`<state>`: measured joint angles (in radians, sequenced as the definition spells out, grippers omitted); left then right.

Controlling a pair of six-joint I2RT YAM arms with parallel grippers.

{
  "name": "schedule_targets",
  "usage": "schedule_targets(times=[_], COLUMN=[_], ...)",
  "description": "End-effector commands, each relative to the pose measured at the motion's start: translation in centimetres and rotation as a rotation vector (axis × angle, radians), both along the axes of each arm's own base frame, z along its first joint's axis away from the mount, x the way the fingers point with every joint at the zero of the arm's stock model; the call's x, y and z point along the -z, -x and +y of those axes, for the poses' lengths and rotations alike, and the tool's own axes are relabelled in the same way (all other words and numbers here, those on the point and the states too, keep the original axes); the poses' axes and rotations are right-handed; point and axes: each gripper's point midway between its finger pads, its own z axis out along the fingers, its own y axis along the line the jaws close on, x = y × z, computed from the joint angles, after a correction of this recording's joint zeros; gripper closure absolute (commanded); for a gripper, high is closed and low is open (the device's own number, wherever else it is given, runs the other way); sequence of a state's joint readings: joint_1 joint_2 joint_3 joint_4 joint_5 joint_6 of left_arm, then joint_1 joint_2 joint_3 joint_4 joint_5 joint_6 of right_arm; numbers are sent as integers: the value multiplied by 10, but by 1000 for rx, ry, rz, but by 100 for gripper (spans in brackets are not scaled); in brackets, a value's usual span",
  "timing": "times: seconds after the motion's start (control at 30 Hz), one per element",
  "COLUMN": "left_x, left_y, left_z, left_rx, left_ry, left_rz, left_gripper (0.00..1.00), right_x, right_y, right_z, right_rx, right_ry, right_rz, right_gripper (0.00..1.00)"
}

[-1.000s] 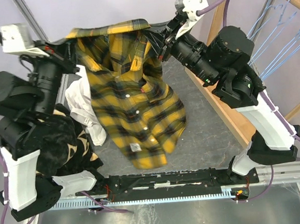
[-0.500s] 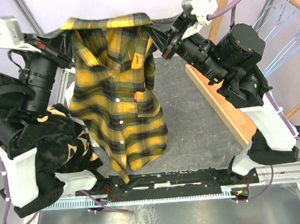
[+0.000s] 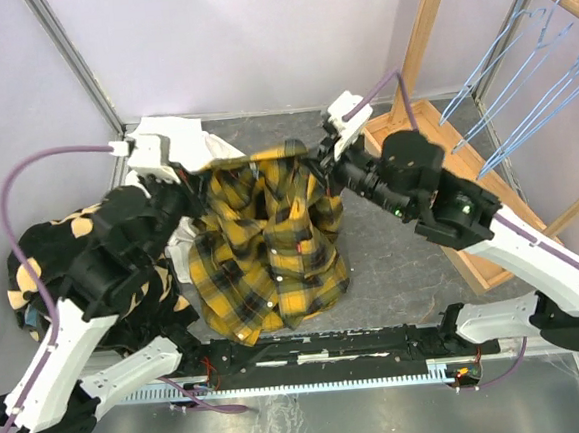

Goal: Place the shirt on the hanger

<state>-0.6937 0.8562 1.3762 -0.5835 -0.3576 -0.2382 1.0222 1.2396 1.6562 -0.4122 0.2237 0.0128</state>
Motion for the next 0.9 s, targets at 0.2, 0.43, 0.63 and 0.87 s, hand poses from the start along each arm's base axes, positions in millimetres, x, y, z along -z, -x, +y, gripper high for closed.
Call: schedule_targets(times=[0.2,0.43,0.63,0.87], left_x=[179,229,218,205], left_y=[6,9,10,19], left_z=[-32,-30,-8,9], left_rx=[21,-12,-96,-141], left_ry=[123,76,35,47], left_rz=[396,496,476,457], left_gripper=[97,94,57,35], right_x=[192,269,248,245], right_y=[-12,-11,-6,14], right_z=[-5,-6,-24,-48], right_rx=[190,238,257,288], right_ry=[117,228,230,217], right_rz=[381,504,480,557], right_gripper=[100,83,39,24])
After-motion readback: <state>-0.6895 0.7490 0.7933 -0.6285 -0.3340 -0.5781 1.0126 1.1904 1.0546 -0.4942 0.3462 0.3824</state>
